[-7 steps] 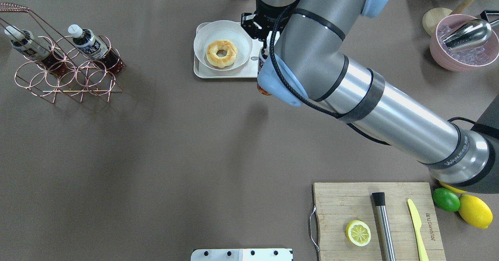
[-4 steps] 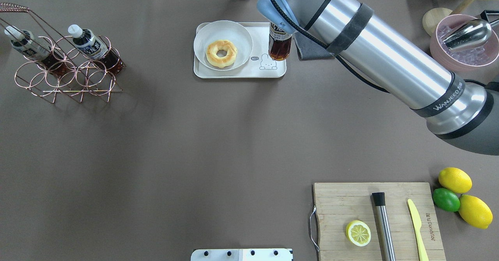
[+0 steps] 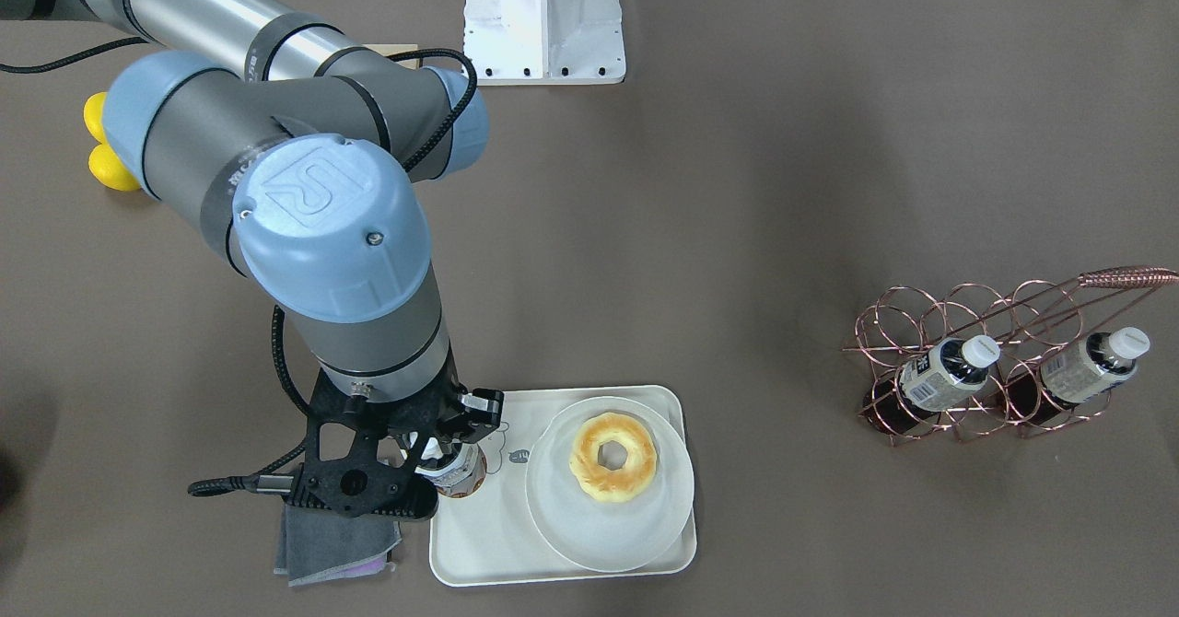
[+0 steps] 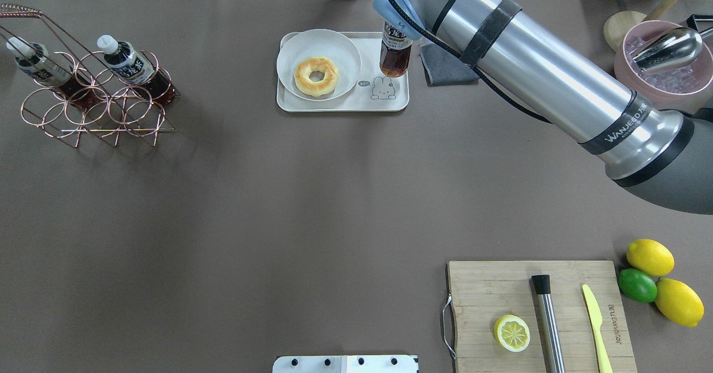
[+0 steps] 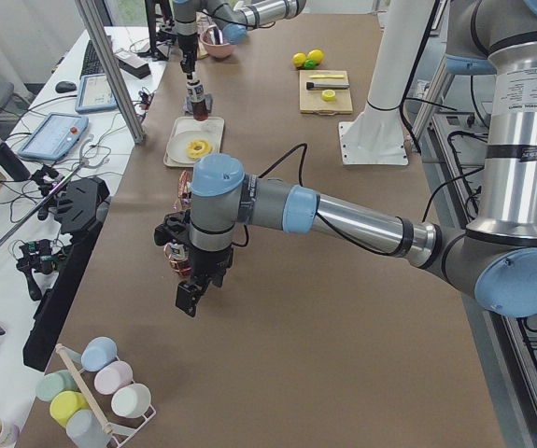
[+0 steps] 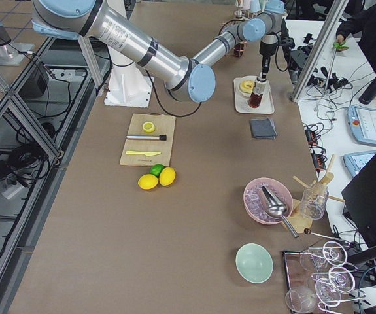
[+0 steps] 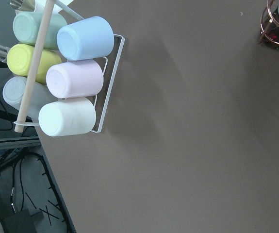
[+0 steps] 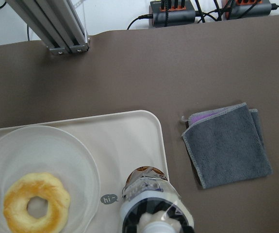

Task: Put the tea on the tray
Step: 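Grasp the bottle with the right gripper and lift it onto the tray, then lower the bottle onto the tray beside the doughnut bowl and release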

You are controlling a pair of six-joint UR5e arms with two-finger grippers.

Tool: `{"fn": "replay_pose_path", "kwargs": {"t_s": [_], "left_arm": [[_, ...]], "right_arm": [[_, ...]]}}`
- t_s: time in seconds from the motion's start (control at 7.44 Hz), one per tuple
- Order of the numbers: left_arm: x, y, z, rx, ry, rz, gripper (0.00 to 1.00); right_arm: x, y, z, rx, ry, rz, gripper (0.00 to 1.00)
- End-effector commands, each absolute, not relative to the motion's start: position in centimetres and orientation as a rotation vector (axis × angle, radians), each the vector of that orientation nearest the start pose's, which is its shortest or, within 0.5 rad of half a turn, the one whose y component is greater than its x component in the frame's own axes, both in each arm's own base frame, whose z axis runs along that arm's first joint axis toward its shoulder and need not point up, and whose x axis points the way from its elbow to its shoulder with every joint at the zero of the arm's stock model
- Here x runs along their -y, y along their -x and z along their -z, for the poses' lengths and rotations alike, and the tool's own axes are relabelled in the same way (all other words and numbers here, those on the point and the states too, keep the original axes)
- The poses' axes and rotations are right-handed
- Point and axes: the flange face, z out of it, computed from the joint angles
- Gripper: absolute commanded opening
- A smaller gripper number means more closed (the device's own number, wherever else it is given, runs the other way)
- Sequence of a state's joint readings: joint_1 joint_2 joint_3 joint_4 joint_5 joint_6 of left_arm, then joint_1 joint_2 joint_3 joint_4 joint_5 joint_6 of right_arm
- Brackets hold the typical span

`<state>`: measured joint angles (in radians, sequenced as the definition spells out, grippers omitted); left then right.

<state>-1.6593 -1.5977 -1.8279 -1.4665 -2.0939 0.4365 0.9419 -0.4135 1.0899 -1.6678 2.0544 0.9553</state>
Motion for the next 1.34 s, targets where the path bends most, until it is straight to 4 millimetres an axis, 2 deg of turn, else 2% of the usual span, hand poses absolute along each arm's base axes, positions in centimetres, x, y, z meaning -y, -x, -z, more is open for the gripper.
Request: {"fn": "replay_pose_path", "kwargs": {"t_s": [0.0,0.81,0.94,1.07,1.21], "left_arm": [[49.36,12.64,-54.69,-0.463,-0.302,-0.388,0.98],[49.32,12.63,-54.99,-0.464,-0.296,-0.387,0.98],[49.32,12.63,-54.99,-0.464,-0.296,-0.387,0.98],[49.39,12.64,-55.14,-0.465,-0.293,-0.386,0.98],[49.41,12.56,-55.06,-0.465,-0.294,-0.388,0.98]], "right_arm": [[71.0,44.25,-11.18,0.739,-0.065,-0.149,0.0],[70.92,44.73,-11.57,0.739,-0.077,-0.144,0.0],[70.94,44.73,-11.68,0.738,-0.078,-0.146,0.59],[70.76,45.05,-11.94,0.736,-0.07,-0.158,0.99],[70.66,45.14,-11.87,0.738,-0.064,-0.172,0.99]]}}
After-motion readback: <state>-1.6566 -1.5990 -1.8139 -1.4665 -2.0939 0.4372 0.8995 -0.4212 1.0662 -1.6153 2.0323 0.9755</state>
